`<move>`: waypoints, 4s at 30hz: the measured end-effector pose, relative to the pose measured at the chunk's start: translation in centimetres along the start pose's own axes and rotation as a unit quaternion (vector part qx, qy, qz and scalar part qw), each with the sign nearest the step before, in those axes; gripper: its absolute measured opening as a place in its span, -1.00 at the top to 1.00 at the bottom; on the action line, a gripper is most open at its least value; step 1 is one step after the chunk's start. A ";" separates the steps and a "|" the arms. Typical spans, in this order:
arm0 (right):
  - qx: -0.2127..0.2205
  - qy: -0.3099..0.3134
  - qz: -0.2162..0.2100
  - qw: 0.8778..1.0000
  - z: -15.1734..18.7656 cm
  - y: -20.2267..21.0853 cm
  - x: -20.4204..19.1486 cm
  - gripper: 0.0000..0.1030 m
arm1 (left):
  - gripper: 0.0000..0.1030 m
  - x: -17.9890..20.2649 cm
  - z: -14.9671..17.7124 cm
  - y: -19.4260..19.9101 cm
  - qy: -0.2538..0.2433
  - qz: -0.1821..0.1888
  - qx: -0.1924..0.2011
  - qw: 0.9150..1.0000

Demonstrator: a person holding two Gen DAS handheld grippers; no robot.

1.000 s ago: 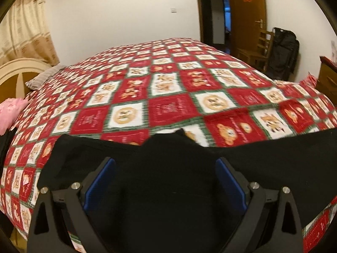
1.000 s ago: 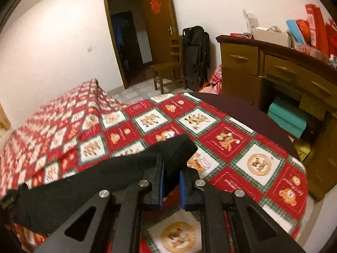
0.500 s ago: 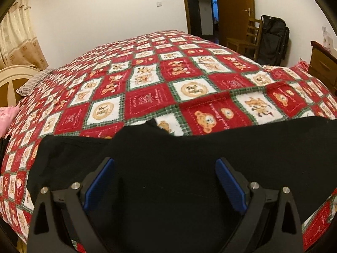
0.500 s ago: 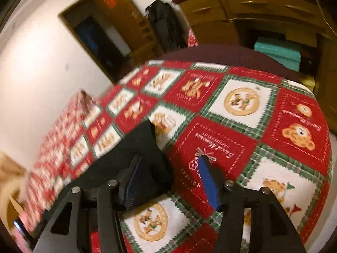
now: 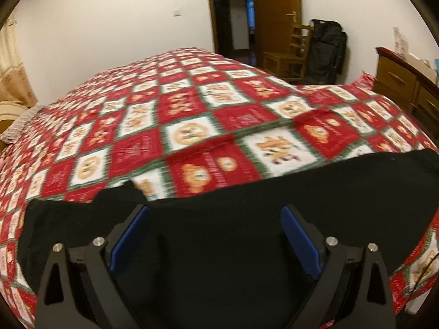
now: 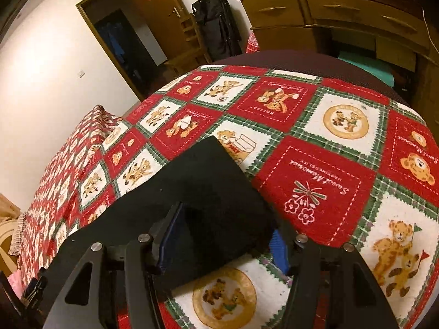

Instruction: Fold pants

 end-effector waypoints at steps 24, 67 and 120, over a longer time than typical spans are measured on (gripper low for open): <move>0.055 0.026 -0.023 0.998 -1.2 2.6 -0.8 0.76 | -0.91 19.8 -3.7 -5.6 -0.120 0.078 -0.016 0.990; 0.173 0.341 -0.114 0.917 6.0 14.7 -24.6 0.76 | -0.93 6.6 -4.5 -0.4 -0.044 0.106 -0.009 0.993; 0.007 0.279 -0.136 0.951 6.3 -0.4 -24.9 0.60 | -0.84 0.4 1.8 -2.4 0.035 0.049 -0.042 0.997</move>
Point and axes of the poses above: each gripper's, at about its wrist camera, not at the fingertips, and y roughly against the way its jaws point, x to its right, z to its underside, the point moved 9 cm from there along -y, roughly the way its jaws point, and after that the axes turned 9 degrees about z, right-handed, at the moved point
